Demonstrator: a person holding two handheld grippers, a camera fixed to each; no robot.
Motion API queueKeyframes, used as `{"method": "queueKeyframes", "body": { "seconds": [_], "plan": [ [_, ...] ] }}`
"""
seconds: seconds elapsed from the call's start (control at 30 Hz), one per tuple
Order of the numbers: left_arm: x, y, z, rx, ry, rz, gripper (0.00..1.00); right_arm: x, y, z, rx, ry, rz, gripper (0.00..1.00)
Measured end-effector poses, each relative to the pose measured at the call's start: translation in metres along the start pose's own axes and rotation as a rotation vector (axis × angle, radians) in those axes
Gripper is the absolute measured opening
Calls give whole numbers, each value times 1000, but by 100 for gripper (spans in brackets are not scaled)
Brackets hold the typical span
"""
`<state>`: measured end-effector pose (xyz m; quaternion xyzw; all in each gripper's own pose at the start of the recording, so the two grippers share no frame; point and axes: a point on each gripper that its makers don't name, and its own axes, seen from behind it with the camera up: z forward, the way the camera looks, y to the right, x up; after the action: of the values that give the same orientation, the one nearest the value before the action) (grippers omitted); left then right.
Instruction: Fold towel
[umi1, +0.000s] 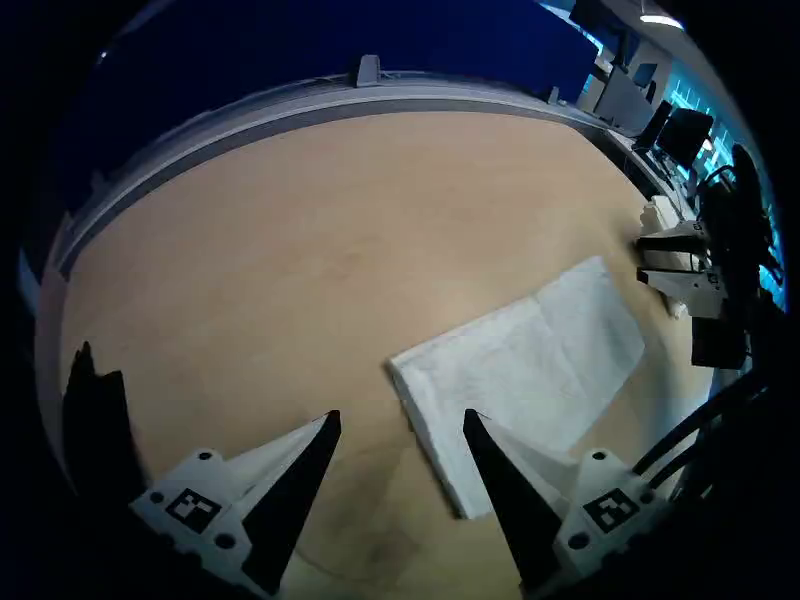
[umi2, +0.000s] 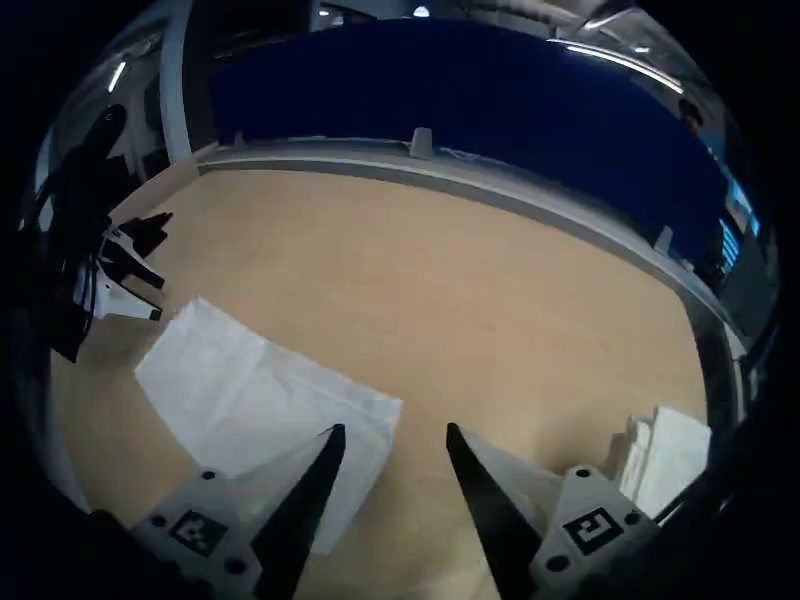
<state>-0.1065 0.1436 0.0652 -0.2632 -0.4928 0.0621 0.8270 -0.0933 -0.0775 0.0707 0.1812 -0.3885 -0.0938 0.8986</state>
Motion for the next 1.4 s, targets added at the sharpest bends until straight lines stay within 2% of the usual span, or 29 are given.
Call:
{"method": "queueKeyframes", "body": {
  "seconds": [0.03,0.1,0.47,0.87,0.97,1.17,1.4],
  "plan": [
    [0,0,-1,-1,1,-1,91,0,0,-1,-1,4,0,95],
    [-1,0,-3,-2,4,-3,91,1,0,-2,0,8,3,99],
    [-12,6,-12,-1,15,-16,91,-11,-12,-12,20,1,-10,100],
    [-51,19,-28,5,15,-55,91,-44,-29,-35,32,-22,-6,100],
    [-57,20,-30,12,15,-63,91,-48,-30,-37,36,-27,-1,100],
    [-65,16,-38,34,32,-98,91,-51,-36,-38,57,-29,-20,100],
    [-80,11,-56,79,57,-172,91,-62,-44,-37,109,-53,-84,100]
  ]
}}
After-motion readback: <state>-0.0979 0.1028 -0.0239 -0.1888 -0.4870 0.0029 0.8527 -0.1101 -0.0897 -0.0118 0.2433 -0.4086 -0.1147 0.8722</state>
